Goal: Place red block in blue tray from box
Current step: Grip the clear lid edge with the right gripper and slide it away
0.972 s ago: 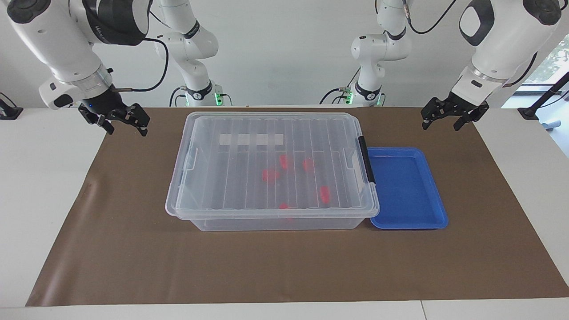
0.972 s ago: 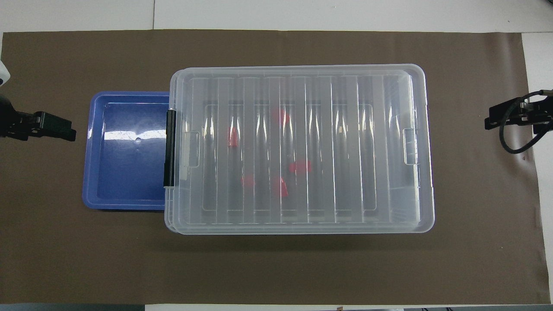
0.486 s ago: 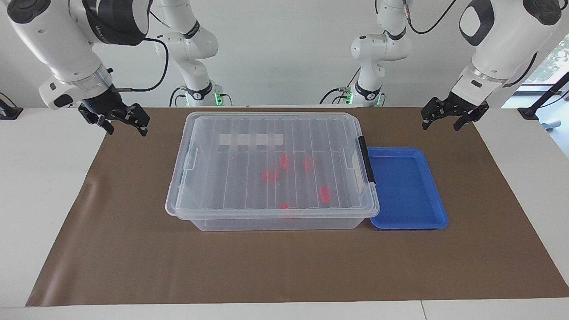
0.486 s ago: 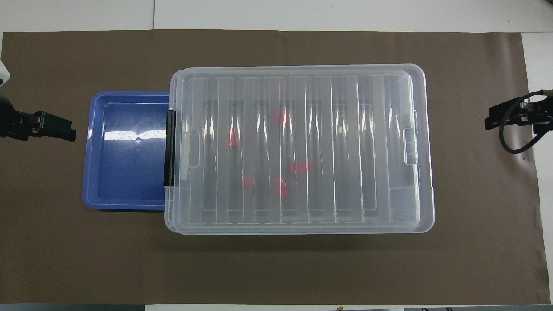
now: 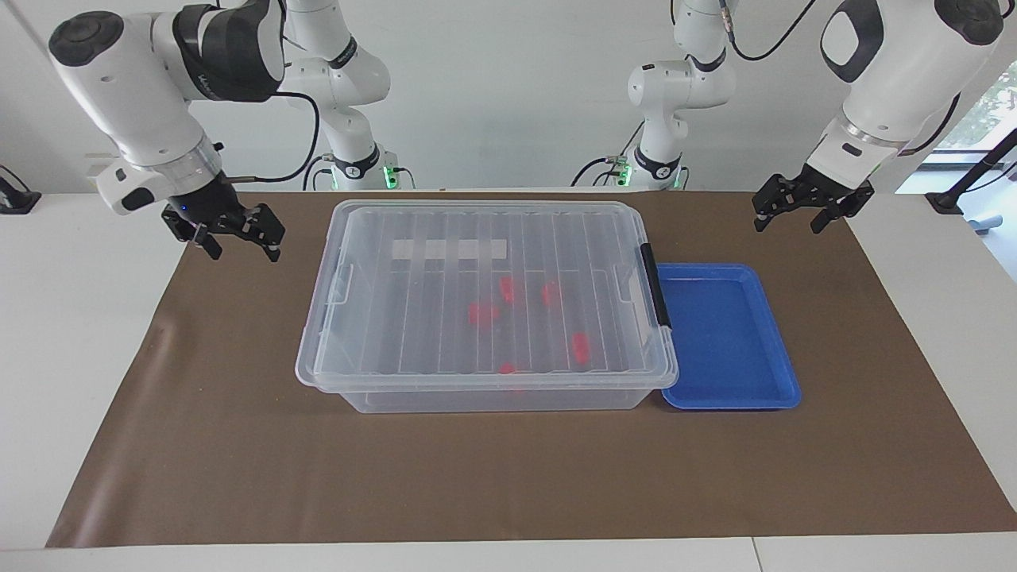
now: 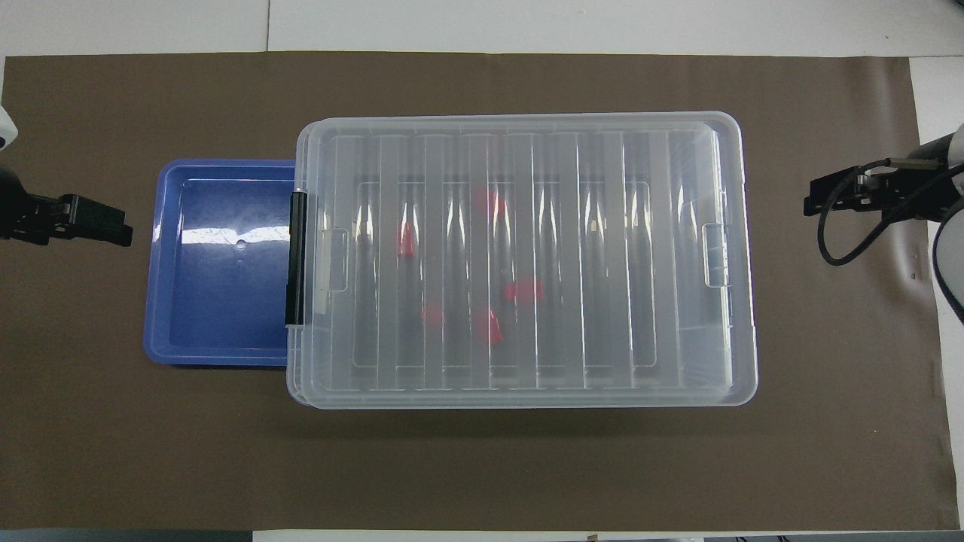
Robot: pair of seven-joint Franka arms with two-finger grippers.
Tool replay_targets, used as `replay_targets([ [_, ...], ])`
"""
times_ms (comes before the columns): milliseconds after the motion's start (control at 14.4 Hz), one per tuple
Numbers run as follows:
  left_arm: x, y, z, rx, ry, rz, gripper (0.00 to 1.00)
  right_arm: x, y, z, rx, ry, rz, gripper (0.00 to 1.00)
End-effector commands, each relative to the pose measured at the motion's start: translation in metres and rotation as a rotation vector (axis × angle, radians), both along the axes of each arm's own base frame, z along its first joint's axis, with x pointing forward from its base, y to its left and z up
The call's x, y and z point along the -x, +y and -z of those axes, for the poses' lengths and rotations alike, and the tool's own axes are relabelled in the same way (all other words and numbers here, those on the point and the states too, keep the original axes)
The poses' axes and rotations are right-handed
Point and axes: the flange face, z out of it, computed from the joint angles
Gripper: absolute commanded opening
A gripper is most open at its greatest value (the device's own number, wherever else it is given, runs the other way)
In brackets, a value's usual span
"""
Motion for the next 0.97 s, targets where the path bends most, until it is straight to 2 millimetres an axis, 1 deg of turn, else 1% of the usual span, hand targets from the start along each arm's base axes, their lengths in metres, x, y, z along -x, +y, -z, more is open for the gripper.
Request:
replay_targets([
  [0,0.004,0.0,-0.001,0.014,0.012,0.0,1.0,0.006,0.027,0.023,-0.02,-0.006,0.03,1.0],
  [139,0.004,0.0,-0.001,0.014,0.012,0.0,1.0,-0.001,0.04,0.036,-0.009,-0.004,0.019,1.0],
  [347,0.004,0.0,-0.002,0.014,0.01,0.0,1.0,-0.005,0.05,0.044,-0.005,-0.01,0.012,1.0],
  [486,0.004,0.0,-0.001,0.014,0.013,0.0,1.0,0.0,0.056,0.065,-0.002,-0.015,-0.008,1.0],
  [556,0.004,0.0,-0.001,0.014,0.012,0.0,1.0,0.003,0.055,0.074,-0.002,-0.014,-0.009,1.0],
  [764,0.004,0.0,-0.001,0.014,0.012,0.001,1.0,0.003,0.056,0.082,0.001,-0.011,-0.01,1.0],
  [903,0.004,0.0,-0.002,0.014,0.01,0.0,1.0,0.007,0.052,0.09,0.002,0.002,-0.025,1.0],
])
